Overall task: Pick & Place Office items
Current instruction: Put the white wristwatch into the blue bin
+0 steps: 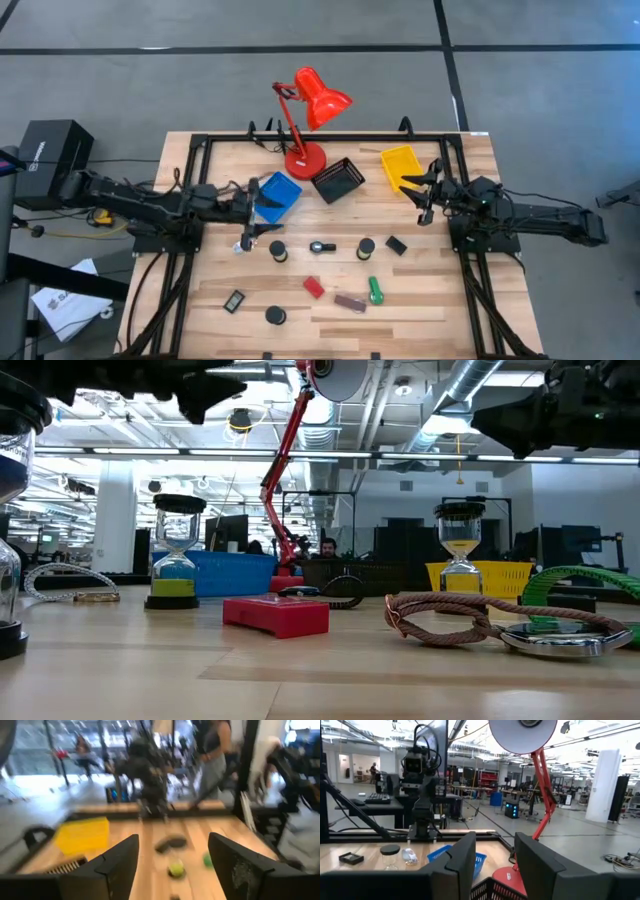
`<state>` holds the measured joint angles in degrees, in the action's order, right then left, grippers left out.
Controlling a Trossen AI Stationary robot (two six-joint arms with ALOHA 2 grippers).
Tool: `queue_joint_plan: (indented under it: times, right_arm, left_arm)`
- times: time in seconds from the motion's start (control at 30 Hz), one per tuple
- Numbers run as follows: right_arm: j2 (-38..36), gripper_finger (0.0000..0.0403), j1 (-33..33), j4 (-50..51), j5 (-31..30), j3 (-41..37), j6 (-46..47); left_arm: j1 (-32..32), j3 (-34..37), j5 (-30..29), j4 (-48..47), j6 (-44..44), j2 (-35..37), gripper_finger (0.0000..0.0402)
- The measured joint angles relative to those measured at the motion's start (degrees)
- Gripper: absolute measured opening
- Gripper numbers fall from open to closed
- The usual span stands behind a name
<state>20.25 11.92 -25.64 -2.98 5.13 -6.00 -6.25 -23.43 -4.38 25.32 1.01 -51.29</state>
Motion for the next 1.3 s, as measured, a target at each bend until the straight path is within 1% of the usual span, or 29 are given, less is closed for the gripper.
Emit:
queue_joint_plan:
  times: [0.2,0.37,0.63,0.77,0.83,0.9,0.93,1.0,1.1,1.2,1.3]
  right_arm:
    - [0.0,0.0128,-1.1,2.7,0.0,0.0,0.0]
    - [0.0,0.0128,-1.8,4.7,0.0,0.0,0.0]
    - [0.0,0.0127,-1.8,6.6,0.0,0.0,-0.6]
    - [0.0,0.0127,-1.6,1.0,0.0,0.0,-5.2]
    - [0.0,0.0127,-1.6,-2.0,0.0,0.0,-7.8]
    - [0.0,0.0127,-1.5,-3.5,0.0,0.0,-10.8]
    - [0.0,0.0127,-1.2,-3.9,0.0,0.0,-11.9]
    - [0.0,0.0127,-0.4,-4.7,0.0,0.0,-12.4]
    - [0.0,0.0127,0.9,-4.9,0.0,0.0,-9.7]
    - [0.0,0.0127,2.2,-4.9,0.0,0.0,-9.0]
    - [0.0,0.0127,3.1,-4.9,0.0,0.0,-9.0]
  left_arm:
    - [-4.5,0.6,-0.3,0.5,-0.8,-4.2,0.0240]
    - [-5.0,0.7,-1.9,0.8,-0.9,-6.6,0.0226]
    - [-5.0,0.7,-1.9,1.2,-2.5,-10.4,0.0201]
    - [-5.0,0.7,-2.6,2.7,-3.1,-9.9,0.0194]
    - [-5.0,0.7,-5.0,2.6,-5.2,-8.1,0.0192]
    - [-5.0,0.6,-9.0,1.3,-6.2,-5.4,0.0191]
    - [-4.9,0.4,-10.9,-1.4,-6.1,-3.5,0.0191]
    - [-4.9,-0.9,-14.4,-10.5,-6.9,0.4,0.0192]
    - [-4.9,-3.9,-17.4,-27.4,-14.5,5.4,0.0192]
    - [-4.9,-6.6,-17.7,-42.4,-24.7,7.9,0.0189]
    - [-4.9,-8.1,-14.2,-54.7,-33.9,8.6,0.0186]
